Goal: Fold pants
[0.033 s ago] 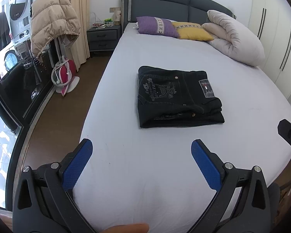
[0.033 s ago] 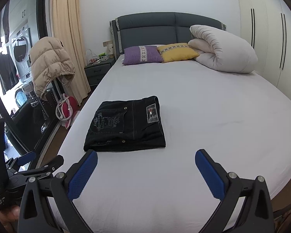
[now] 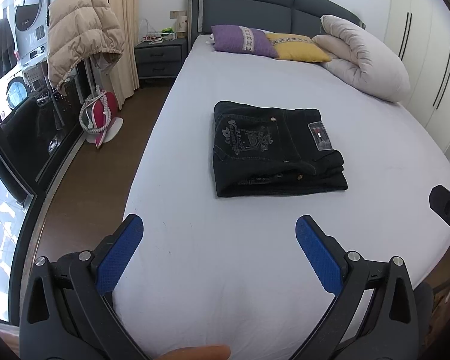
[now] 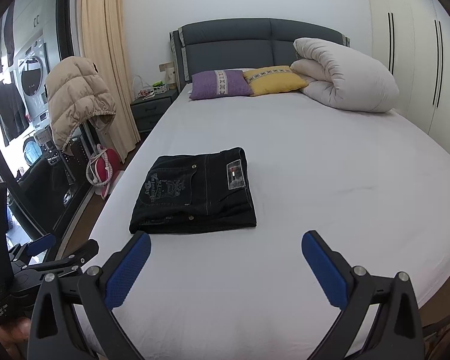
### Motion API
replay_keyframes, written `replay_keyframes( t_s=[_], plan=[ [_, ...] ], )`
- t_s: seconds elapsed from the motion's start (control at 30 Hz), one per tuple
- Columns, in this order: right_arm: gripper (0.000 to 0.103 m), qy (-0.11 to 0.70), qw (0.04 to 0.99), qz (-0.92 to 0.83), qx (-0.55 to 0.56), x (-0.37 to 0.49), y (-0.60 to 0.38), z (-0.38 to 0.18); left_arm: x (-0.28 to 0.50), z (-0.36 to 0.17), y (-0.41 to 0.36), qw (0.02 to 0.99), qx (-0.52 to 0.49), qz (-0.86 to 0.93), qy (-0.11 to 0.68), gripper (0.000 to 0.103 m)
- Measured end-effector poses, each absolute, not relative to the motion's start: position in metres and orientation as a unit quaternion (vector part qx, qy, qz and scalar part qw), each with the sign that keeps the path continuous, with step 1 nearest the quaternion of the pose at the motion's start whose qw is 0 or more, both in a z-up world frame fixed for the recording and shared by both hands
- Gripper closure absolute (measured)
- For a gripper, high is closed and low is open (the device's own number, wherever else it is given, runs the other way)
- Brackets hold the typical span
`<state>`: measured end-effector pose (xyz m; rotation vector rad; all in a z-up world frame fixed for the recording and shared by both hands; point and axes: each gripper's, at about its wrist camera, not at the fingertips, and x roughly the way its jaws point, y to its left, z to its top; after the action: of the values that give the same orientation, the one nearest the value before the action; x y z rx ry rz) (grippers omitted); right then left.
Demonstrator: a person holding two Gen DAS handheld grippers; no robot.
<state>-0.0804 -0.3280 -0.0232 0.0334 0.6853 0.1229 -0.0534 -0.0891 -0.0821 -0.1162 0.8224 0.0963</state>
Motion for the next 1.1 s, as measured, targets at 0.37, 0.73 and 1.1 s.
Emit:
replay_keyframes(
  t_s=[0.37, 0.73, 1.1],
  plan=[
    [0.000, 0.341, 0.938, 0.061, 0.017, -0.0804, -0.3276, -0.0261, -0.0532, -0.0858, -0.0897, 0.913, -0.057, 0.047, 0.402, 0.000],
    [0.000, 0.344, 0.937, 0.061, 0.017, -0.0807, -0.3283, -0.0290, -0.0543, -0.0886, -0.0893, 0.912, -0.057, 0.049, 0.403, 0.000],
    [0.000, 0.343, 0.937, 0.062, 0.018, -0.0819, -0.3279, -0.0311, -0.0548, -0.0892, -0.0902, 0.912, -0.057, 0.050, 0.403, 0.000]
  ],
)
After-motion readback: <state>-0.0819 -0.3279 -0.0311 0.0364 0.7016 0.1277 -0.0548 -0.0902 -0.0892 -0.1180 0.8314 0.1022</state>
